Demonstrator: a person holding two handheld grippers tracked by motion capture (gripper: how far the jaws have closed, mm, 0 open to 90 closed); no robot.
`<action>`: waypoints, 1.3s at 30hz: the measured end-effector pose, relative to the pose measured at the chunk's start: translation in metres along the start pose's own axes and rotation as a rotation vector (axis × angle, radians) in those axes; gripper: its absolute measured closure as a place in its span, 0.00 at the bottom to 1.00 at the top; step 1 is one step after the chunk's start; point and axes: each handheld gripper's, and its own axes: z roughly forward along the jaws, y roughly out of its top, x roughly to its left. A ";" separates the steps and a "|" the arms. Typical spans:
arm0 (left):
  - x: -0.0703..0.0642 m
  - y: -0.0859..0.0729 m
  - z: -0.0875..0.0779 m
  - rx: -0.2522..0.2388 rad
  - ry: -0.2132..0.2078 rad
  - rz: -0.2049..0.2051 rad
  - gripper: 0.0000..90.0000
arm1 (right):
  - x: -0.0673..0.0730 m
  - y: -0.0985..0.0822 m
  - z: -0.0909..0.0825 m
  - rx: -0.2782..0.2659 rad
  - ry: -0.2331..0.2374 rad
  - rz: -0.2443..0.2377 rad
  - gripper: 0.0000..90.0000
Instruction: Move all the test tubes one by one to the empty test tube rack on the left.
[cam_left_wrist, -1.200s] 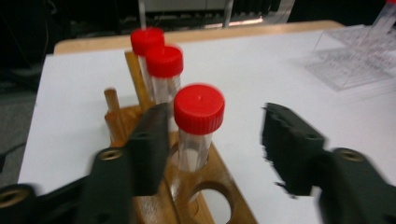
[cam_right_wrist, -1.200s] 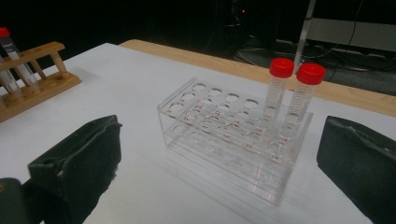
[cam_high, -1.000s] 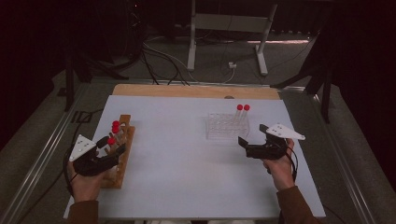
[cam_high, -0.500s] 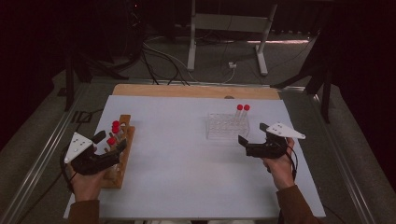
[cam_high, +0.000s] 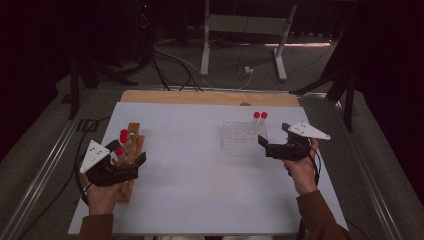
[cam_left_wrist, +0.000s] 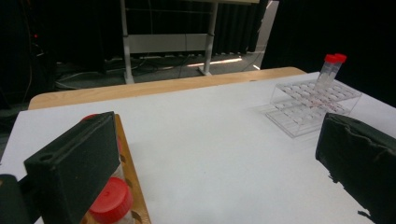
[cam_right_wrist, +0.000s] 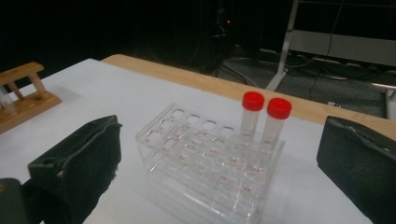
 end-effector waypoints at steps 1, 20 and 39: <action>-0.001 0.000 0.001 0.002 -0.004 -0.002 0.01 | -0.001 0.001 0.001 -0.001 -0.004 -0.001 0.00; -0.012 -0.003 0.008 0.016 -0.027 0.007 0.01 | -0.024 0.025 0.034 0.033 -0.103 0.040 0.13; -0.013 -0.003 0.009 0.018 -0.037 0.002 0.01 | -0.047 0.009 0.076 0.083 -0.140 0.089 0.65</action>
